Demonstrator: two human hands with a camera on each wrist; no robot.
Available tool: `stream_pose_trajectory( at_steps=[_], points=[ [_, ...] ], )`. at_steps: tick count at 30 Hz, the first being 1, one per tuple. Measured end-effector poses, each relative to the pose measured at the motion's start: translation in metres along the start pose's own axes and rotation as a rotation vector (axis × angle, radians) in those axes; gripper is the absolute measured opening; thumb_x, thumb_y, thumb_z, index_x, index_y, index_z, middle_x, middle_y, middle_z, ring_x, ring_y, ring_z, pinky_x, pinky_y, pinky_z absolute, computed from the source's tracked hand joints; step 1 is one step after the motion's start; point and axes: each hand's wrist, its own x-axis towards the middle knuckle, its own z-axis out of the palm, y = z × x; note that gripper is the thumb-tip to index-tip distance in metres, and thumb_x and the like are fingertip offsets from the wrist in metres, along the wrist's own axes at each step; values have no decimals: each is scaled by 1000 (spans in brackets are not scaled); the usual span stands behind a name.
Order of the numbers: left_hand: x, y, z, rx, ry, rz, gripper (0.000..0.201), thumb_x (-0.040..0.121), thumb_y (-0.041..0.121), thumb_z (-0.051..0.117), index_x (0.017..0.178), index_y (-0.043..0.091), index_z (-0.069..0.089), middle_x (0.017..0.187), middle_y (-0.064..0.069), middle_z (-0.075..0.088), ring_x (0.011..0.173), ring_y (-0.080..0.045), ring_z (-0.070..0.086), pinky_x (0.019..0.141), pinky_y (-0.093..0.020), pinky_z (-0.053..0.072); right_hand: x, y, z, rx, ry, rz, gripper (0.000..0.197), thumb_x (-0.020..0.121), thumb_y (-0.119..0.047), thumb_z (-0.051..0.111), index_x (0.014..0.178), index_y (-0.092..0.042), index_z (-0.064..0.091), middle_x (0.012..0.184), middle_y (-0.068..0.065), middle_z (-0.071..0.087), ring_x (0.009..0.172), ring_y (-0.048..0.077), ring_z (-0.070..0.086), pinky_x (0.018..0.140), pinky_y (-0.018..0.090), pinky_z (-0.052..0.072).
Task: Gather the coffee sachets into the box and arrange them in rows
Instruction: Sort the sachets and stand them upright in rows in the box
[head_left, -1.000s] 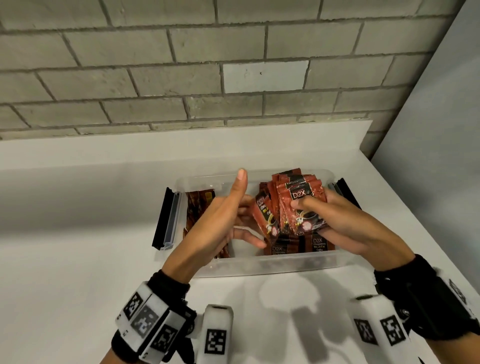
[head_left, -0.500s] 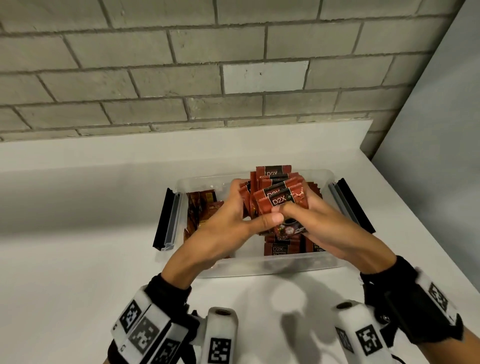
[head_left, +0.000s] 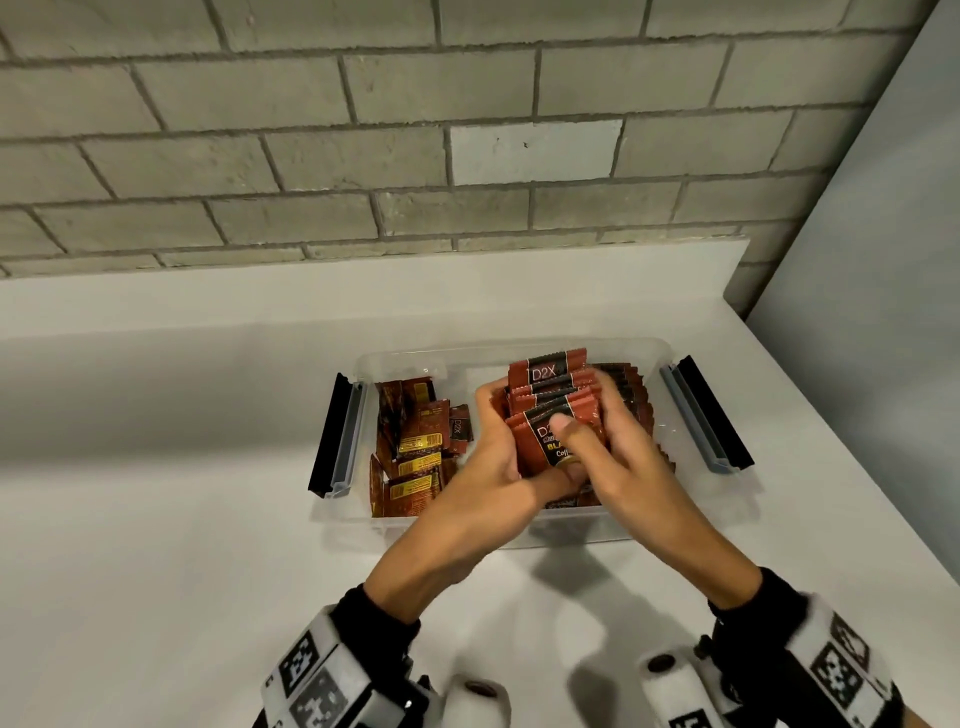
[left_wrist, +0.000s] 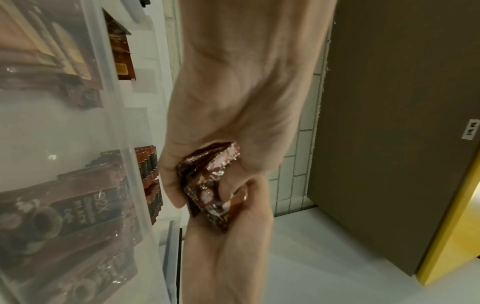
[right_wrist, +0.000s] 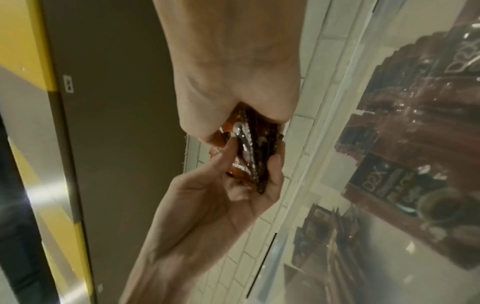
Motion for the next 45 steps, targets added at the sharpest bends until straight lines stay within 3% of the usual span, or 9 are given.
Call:
stream_pose_trajectory(
  at_steps=[3,10,19,26,31,36,39,42,45],
  points=[
    [1,-3,2,8,47,21,62,84,-5,63,127,26,31,110,14,67,103,2,63,82,-19,53,0,0,-6,-172,-33,-104,79,96,-10,50,144,-46,-2,118,-53,41,107,-14,55,86,9,46],
    [1,-6,13,104,119,78,64,83,-13,58,125,24,27,110,6,56,93,11,61,74,-12,51,3,-8,-7,-513,-134,2,47,97,-33,38,134,-56,19,141,-9,37,118,10,48,100,35,44],
    [2,-5,8,87,124,95,61,84,1,66,125,27,29,108,10,59,95,9,61,78,-15,53,11,-8,-31,-539,-247,-20,46,96,-42,43,131,-64,25,128,-6,53,113,8,54,95,36,50],
    [7,-9,7,221,136,189,68,83,12,66,135,24,24,122,-4,52,108,-8,59,86,-26,55,6,-8,-19,-422,-309,-23,57,100,-34,37,138,-64,6,152,-18,23,135,-1,30,113,34,32],
    [11,-11,12,346,134,264,73,81,9,59,143,23,23,125,-8,45,116,-15,51,94,-31,51,9,-6,3,-309,-10,-111,72,72,-68,57,136,-53,26,133,-12,46,119,3,51,94,25,47],
    [15,0,8,311,151,209,77,88,11,62,150,28,18,128,5,41,107,11,49,84,-2,43,29,-4,14,-51,228,-96,35,81,-29,71,109,-27,49,82,-17,64,78,0,64,68,16,51],
    [16,5,4,151,185,139,90,82,12,70,149,33,13,119,22,45,112,4,48,87,-9,45,42,-8,13,123,284,-54,22,86,-25,65,102,-23,50,79,-11,61,78,8,63,73,26,54],
    [16,6,6,-211,228,194,67,77,19,66,137,36,40,127,19,47,112,8,48,89,-17,46,50,-14,11,403,338,3,20,82,-32,61,98,-24,52,92,4,56,90,31,60,80,47,51],
    [19,7,9,-728,329,178,47,83,44,54,129,34,55,137,1,51,127,-14,48,103,-39,40,47,-18,21,224,300,-125,27,87,-32,63,111,-32,51,94,-6,61,95,20,65,82,34,55]
  ],
)
